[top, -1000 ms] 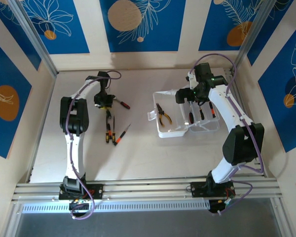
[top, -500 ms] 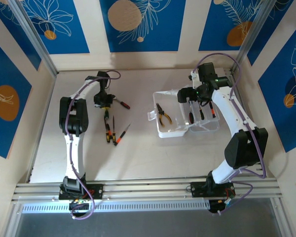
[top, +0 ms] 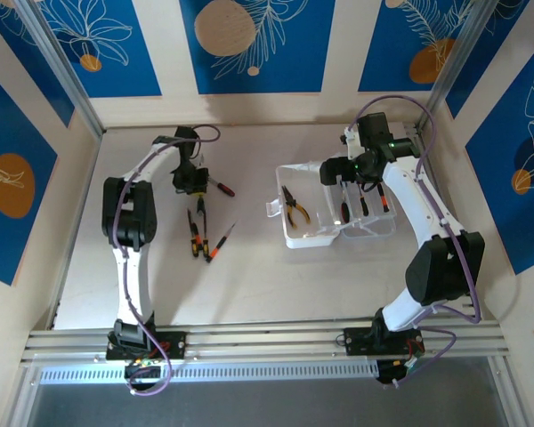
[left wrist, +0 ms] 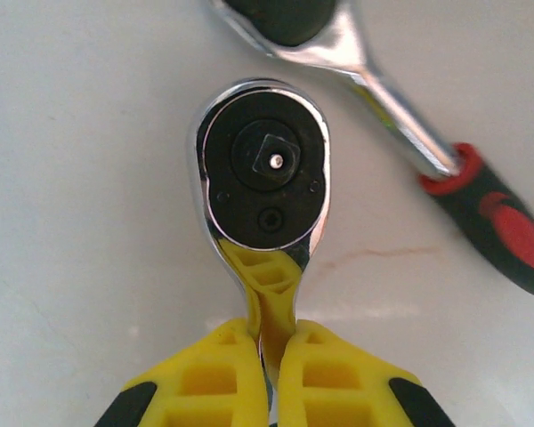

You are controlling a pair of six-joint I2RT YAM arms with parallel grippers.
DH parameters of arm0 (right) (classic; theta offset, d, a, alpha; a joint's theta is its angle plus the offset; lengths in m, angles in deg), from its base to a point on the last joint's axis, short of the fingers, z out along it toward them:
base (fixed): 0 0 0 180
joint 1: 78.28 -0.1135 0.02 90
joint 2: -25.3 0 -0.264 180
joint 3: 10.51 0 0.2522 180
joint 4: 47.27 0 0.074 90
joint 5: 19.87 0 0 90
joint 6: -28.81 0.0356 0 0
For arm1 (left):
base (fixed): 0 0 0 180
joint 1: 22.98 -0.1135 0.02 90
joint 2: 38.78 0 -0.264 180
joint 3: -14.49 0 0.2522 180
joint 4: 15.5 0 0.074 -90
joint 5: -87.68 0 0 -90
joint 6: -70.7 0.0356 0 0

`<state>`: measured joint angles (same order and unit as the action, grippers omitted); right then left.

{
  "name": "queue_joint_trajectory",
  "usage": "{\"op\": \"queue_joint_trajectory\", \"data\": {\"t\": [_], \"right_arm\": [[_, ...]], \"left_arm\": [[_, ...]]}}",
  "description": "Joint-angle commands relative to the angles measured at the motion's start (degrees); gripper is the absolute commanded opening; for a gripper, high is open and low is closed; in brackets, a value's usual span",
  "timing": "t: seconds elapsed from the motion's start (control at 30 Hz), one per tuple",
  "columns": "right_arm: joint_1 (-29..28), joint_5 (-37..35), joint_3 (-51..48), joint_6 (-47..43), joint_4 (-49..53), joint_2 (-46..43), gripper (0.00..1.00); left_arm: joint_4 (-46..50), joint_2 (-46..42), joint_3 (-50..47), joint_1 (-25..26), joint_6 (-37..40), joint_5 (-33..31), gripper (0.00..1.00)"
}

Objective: Pack the tool kit

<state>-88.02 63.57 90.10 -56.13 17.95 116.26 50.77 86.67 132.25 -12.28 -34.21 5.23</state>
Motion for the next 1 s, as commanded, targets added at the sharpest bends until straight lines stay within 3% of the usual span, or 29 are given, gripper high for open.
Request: {"op": "queue_joint_trajectory", "data": {"t": [0.0, 0.2, 0.4, 0.67, 0.97], "right_arm": [[-0.2, 3.2, 0.3, 1.2, 0.5, -2.1, 0.99], [-2.4, 11.5, 0.0, 4.2, -1.9, -2.8, 0.99], [-8.0, 22.2, -2.0, 9.1, -7.7, -2.4, 0.99], [-16.6, 23.8, -2.8, 13.6, -13.1, 1.9, 0.99], [-18.3, 22.7, -2.2, 16.0, -16.4, 5.1, 0.99]], "left_arm": [[-2.0, -6.5, -1.4, 0.2, -0.9, 6.8, 0.0], [-13.8, -13.0, -10.4, 0.4, -8.1, 20.9, 0.0], [-25.2, -18.6, -16.9, 2.7, -15.2, 27.2, 0.0], [-38.2, -21.4, -19.6, 7.4, -24.3, 32.6, 0.0], [-46.9, -22.9, -21.3, 11.4, -30.3, 35.6, 0.0]]}}
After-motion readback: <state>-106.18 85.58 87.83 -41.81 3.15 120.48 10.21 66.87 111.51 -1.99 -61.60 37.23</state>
